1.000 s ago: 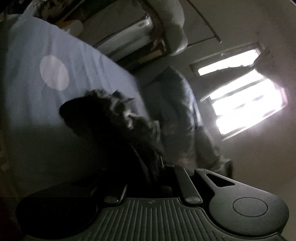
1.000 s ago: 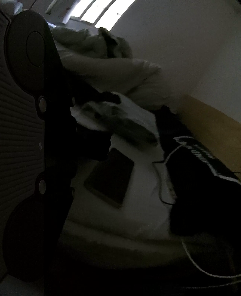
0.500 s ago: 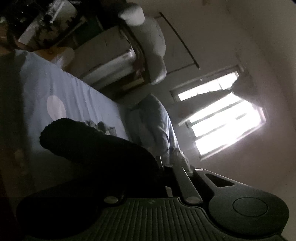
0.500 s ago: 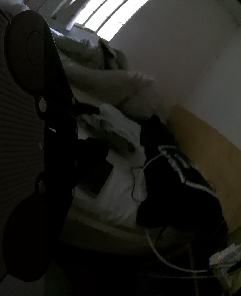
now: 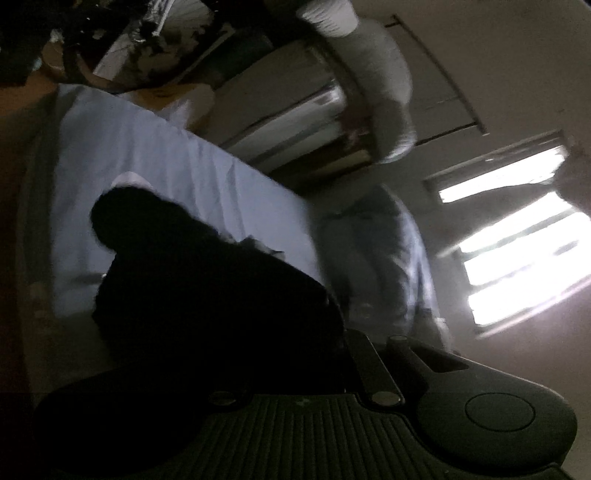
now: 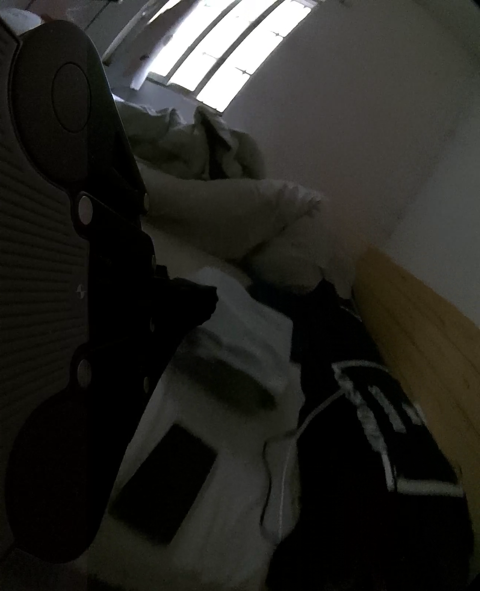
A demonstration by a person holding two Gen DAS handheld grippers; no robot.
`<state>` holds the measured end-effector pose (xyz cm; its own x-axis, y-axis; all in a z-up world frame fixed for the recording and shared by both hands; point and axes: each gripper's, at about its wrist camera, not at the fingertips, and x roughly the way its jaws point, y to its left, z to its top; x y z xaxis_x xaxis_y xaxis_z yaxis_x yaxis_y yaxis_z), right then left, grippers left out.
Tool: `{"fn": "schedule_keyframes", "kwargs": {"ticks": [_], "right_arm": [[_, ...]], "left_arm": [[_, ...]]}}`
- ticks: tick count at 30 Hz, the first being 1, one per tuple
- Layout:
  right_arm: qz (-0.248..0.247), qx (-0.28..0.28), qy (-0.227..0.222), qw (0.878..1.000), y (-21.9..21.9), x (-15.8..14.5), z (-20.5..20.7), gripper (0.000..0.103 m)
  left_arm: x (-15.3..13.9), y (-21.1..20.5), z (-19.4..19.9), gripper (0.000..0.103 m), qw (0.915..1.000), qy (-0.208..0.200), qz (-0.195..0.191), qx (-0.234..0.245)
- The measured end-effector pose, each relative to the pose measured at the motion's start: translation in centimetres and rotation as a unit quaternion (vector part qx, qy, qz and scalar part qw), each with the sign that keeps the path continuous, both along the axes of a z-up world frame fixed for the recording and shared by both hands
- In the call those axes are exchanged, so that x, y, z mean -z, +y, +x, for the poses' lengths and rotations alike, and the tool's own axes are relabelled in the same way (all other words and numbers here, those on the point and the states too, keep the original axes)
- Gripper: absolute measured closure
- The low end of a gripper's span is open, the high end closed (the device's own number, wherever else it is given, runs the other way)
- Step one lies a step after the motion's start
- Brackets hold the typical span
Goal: Fold clothes
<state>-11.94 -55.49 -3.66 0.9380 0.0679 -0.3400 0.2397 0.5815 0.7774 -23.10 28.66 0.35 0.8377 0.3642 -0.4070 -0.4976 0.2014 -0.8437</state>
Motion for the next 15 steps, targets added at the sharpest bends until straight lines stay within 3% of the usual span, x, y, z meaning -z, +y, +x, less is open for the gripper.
{"fn": "schedule_keyframes", "kwargs": {"ticks": [6,15], "right_arm": [[-0.043,-0.021,0.014,0.999,4.3,-0.7,13.3,0.100],[-0.153,-0.078,0.063,0.983,14.4,2.2,31.5,0.100]], "left_arm": [[0.7,3.2,9.2,0.095,0.9972,0.072,-0.006,-0.018],[6.1,8.2,18.2,0.095,0.9818,0.186,-0.023,-0.033]]}}
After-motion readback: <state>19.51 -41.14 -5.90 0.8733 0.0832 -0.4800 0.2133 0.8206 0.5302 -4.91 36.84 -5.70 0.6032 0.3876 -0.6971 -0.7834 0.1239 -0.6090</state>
